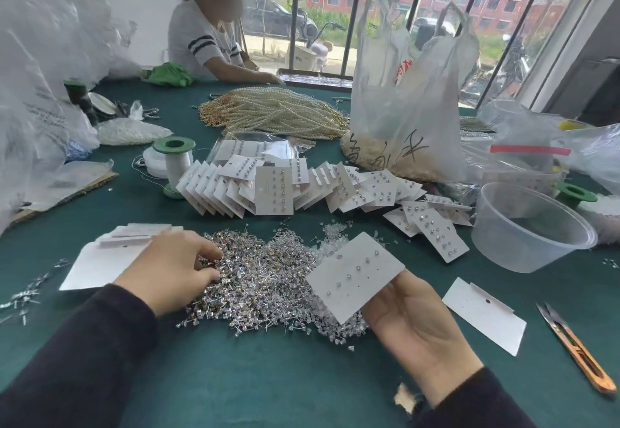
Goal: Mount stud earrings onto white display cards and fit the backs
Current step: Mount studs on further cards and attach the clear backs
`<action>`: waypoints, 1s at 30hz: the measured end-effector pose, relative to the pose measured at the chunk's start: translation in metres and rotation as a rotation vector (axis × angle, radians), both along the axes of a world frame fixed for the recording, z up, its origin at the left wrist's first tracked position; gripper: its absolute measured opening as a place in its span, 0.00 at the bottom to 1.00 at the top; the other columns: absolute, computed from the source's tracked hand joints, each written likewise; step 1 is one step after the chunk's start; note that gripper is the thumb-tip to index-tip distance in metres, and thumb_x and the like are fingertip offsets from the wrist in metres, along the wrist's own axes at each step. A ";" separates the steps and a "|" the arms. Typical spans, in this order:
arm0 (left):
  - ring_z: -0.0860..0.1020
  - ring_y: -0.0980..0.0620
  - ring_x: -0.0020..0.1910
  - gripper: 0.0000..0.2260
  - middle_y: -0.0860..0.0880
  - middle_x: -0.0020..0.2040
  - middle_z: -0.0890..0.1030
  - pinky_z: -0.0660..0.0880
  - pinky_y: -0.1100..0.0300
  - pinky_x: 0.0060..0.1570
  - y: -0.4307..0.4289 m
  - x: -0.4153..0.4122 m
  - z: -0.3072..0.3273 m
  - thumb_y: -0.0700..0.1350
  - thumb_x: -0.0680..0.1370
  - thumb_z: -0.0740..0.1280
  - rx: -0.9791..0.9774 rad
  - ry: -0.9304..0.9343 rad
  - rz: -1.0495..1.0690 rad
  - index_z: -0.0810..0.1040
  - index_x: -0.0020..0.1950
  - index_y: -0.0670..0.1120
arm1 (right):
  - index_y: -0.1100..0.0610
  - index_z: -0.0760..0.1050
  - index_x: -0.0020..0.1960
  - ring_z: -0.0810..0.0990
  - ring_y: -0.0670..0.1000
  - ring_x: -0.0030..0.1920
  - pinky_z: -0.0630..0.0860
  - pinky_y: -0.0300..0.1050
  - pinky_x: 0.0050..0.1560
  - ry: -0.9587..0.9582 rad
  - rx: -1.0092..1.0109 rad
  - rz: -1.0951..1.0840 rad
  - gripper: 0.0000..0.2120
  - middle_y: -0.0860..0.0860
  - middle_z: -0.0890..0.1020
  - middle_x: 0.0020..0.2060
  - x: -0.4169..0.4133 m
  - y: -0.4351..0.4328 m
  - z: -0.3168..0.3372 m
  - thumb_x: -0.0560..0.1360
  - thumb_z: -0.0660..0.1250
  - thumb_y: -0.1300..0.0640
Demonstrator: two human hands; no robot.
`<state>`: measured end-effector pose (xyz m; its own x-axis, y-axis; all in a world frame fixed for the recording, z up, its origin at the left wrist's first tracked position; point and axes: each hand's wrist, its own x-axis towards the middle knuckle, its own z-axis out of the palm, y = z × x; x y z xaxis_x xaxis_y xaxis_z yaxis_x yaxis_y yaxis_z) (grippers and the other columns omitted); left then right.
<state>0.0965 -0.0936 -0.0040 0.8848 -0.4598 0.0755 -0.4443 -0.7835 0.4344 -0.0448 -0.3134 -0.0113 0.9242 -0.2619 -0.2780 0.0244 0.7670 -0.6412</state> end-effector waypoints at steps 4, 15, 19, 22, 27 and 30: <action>0.72 0.54 0.43 0.03 0.54 0.39 0.77 0.68 0.59 0.51 -0.002 -0.001 -0.004 0.45 0.71 0.71 0.012 -0.062 -0.024 0.83 0.44 0.52 | 0.61 0.84 0.44 0.84 0.54 0.45 0.81 0.46 0.35 -0.007 -0.014 0.011 0.12 0.58 0.84 0.46 -0.001 0.001 0.001 0.62 0.68 0.59; 0.75 0.60 0.32 0.04 0.55 0.31 0.80 0.64 0.71 0.32 -0.005 -0.008 0.003 0.45 0.72 0.71 -0.275 -0.111 0.029 0.81 0.37 0.49 | 0.63 0.82 0.48 0.83 0.55 0.48 0.81 0.51 0.45 -0.015 0.064 0.041 0.13 0.59 0.83 0.49 0.002 0.002 -0.003 0.66 0.65 0.61; 0.75 0.58 0.29 0.06 0.52 0.31 0.80 0.65 0.67 0.30 -0.011 -0.012 0.000 0.43 0.73 0.68 -0.299 -0.029 0.018 0.77 0.36 0.51 | 0.64 0.83 0.46 0.83 0.58 0.49 0.81 0.54 0.44 -0.022 0.142 0.063 0.13 0.60 0.83 0.51 0.001 0.002 -0.001 0.68 0.63 0.62; 0.76 0.58 0.32 0.06 0.53 0.32 0.80 0.66 0.67 0.32 -0.011 -0.013 0.000 0.45 0.70 0.72 -0.326 -0.007 0.048 0.76 0.37 0.52 | 0.66 0.78 0.55 0.81 0.61 0.53 0.78 0.59 0.52 -0.013 0.259 0.046 0.16 0.63 0.80 0.55 0.000 -0.002 -0.003 0.73 0.61 0.57; 0.74 0.56 0.29 0.09 0.52 0.29 0.79 0.66 0.64 0.30 -0.007 -0.013 0.002 0.49 0.65 0.76 -0.310 0.028 0.104 0.77 0.33 0.50 | 0.66 0.71 0.60 0.78 0.63 0.58 0.76 0.61 0.55 -0.045 0.297 0.058 0.22 0.63 0.79 0.56 -0.002 -0.003 -0.002 0.74 0.63 0.51; 0.73 0.54 0.25 0.09 0.49 0.26 0.79 0.68 0.64 0.28 -0.006 -0.013 0.005 0.50 0.64 0.76 -0.435 0.082 0.145 0.79 0.30 0.47 | 0.64 0.77 0.53 0.83 0.57 0.46 0.81 0.55 0.42 -0.031 0.232 0.020 0.14 0.59 0.83 0.46 0.000 -0.001 -0.002 0.68 0.66 0.64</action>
